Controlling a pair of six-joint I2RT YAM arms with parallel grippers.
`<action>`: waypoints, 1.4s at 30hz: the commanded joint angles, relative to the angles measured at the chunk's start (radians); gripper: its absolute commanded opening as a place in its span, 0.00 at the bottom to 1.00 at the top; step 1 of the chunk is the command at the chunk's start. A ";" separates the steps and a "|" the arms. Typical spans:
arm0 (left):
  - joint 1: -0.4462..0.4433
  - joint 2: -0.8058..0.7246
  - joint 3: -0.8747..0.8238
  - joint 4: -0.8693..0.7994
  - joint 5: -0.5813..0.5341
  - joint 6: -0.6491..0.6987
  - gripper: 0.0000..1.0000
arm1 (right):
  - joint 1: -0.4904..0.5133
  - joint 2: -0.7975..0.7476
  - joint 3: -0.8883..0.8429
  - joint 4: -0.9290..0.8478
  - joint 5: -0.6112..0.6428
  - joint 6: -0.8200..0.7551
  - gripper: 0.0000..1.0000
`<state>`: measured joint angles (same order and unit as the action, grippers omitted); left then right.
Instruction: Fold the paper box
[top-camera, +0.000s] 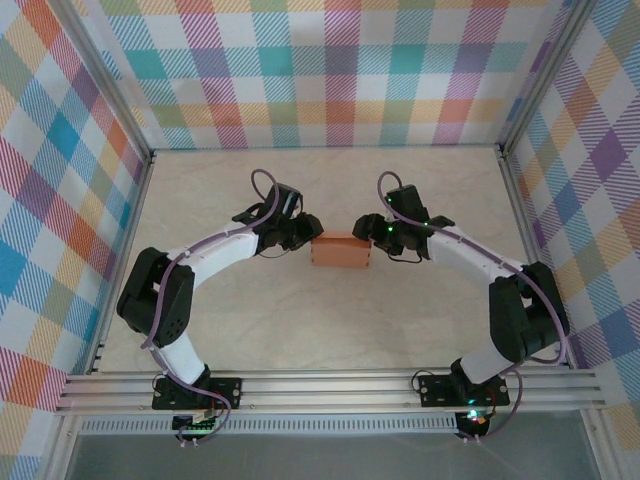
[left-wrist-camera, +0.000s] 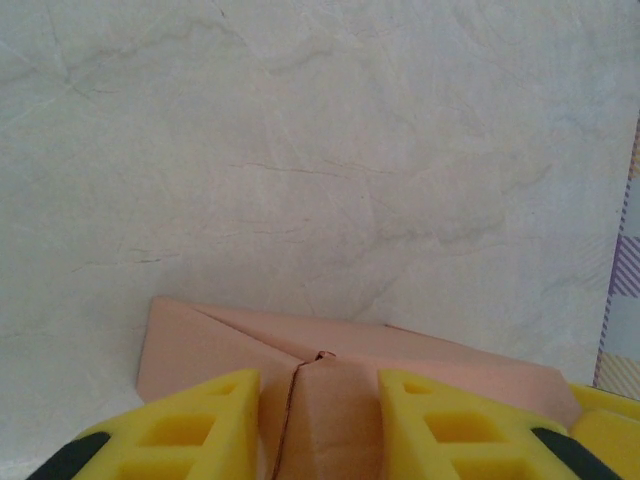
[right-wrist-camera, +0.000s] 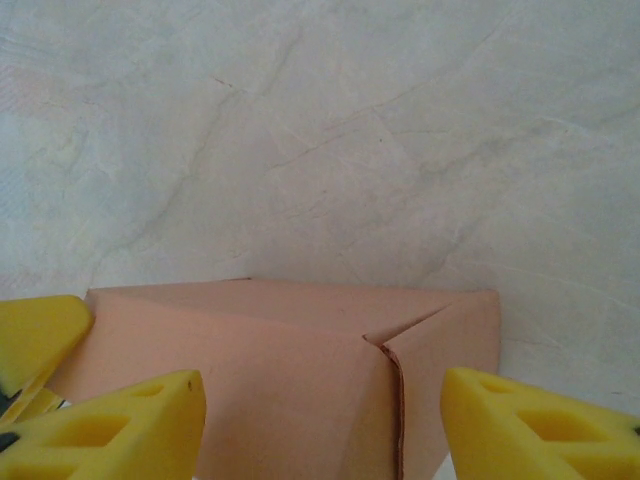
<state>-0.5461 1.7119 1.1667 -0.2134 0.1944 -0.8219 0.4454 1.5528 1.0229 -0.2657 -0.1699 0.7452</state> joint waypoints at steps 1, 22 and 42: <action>0.002 0.051 -0.057 -0.077 0.003 0.012 0.32 | -0.006 0.015 -0.035 0.045 -0.042 0.028 0.58; 0.000 0.031 -0.210 0.038 -0.004 -0.020 0.31 | -0.006 -0.038 -0.227 0.186 0.023 0.040 0.27; -0.008 0.027 -0.268 0.076 -0.011 -0.040 0.31 | -0.006 -0.133 -0.187 0.195 0.014 0.004 0.53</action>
<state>-0.5411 1.6642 0.9661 0.0860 0.2005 -0.8532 0.4324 1.4422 0.7956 -0.0208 -0.1436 0.7753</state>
